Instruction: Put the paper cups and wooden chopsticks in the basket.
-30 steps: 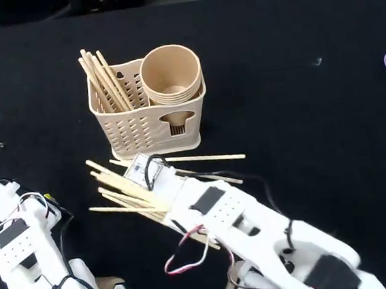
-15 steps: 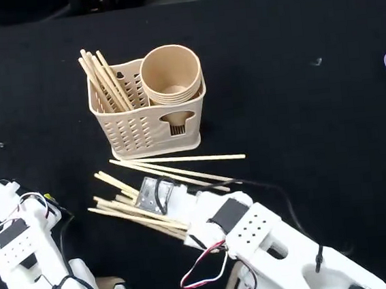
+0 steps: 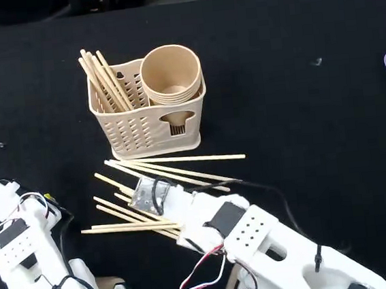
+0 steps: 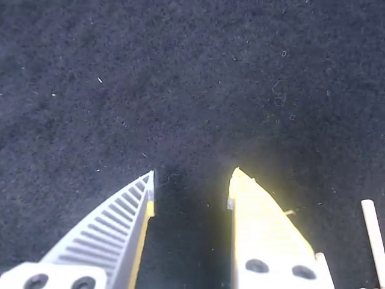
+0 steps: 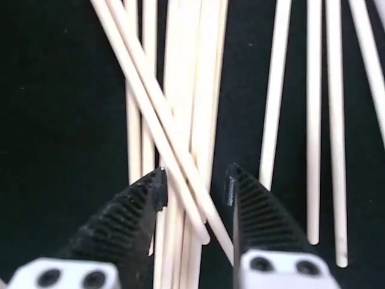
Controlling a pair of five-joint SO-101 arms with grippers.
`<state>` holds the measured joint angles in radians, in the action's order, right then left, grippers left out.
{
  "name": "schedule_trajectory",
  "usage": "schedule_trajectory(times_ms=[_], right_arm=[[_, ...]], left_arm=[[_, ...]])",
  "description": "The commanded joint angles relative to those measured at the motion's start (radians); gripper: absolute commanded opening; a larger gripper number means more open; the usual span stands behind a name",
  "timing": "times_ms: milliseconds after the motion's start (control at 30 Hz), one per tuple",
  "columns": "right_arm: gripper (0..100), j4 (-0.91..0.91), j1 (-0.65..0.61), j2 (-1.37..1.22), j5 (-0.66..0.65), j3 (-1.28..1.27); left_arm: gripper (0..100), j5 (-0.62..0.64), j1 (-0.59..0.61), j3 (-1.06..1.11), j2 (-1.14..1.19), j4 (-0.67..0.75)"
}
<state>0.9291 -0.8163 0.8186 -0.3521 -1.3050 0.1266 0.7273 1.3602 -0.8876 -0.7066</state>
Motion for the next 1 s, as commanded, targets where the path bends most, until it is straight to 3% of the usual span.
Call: schedule_trajectory(times_ms=[0, 267, 467, 700, 967], right_arm=[[16.2, -0.043, -0.028, 0.036, 0.011, 0.001], [16.2, -0.021, -0.031, -0.005, 0.003, 0.091], [16.2, 0.018, -0.143, -0.283, 0.008, 0.286], [16.2, -0.091, -0.189, -0.549, 0.003, 0.395], [14.9, -0.107, -0.186, -0.593, 0.002, 0.398]], left_arm=[[21, -0.002, -0.010, -0.022, -0.014, 0.020], [21, -0.002, -0.012, -0.024, -0.014, 0.020], [21, -0.002, -0.010, -0.025, -0.014, 0.020], [21, -0.002, -0.010, -0.022, -0.014, 0.020], [21, -0.002, -0.010, -0.024, -0.014, 0.020]])
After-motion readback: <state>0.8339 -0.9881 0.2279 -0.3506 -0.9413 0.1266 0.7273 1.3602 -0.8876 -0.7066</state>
